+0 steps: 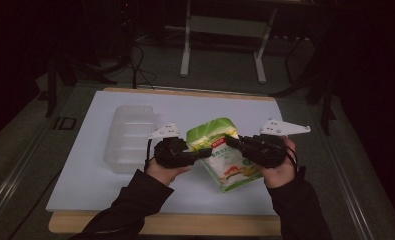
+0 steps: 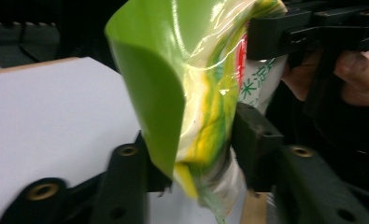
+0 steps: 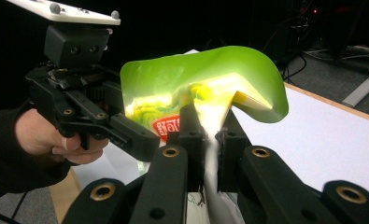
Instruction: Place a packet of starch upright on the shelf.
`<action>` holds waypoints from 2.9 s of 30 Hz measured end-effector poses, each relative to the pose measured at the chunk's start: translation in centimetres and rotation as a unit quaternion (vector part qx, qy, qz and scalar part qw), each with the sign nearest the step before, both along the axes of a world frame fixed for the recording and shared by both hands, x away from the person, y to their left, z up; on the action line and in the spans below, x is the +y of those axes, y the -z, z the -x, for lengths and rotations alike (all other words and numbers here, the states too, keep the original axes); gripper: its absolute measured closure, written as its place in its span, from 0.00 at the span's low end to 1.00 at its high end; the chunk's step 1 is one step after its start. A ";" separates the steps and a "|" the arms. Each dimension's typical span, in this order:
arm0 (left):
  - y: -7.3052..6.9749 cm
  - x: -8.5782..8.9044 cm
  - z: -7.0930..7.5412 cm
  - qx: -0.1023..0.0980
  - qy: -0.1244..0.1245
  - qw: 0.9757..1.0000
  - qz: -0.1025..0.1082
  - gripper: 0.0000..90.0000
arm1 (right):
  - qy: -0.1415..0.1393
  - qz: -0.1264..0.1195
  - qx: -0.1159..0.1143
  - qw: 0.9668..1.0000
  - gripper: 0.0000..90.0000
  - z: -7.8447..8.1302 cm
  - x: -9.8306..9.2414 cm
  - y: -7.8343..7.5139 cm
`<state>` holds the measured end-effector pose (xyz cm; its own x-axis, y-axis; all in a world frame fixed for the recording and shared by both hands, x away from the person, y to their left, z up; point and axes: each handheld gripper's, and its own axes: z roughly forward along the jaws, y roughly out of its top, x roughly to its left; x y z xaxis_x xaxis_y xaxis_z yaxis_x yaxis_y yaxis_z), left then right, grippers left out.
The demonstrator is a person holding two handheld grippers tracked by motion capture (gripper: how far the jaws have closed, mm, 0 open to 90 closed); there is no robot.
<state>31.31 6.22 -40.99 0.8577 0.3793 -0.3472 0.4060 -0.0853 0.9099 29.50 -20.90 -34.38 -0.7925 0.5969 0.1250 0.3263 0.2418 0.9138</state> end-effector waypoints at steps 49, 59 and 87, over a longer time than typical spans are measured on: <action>-10.3 9.5 -4.1 -0.200 -0.018 0.969 -0.143 0.93 | 0.042 -0.093 -0.059 0.993 0.15 0.9 -6.1 1.3; -10.0 15.2 -6.3 -0.202 -0.054 0.968 -0.141 0.93 | 0.028 -0.082 -0.045 0.995 0.16 1.7 -6.4 2.3; -2.9 22.4 -11.1 -0.156 -0.085 0.978 -0.110 0.93 | 0.041 -0.082 -0.002 0.996 0.17 1.0 -6.5 4.5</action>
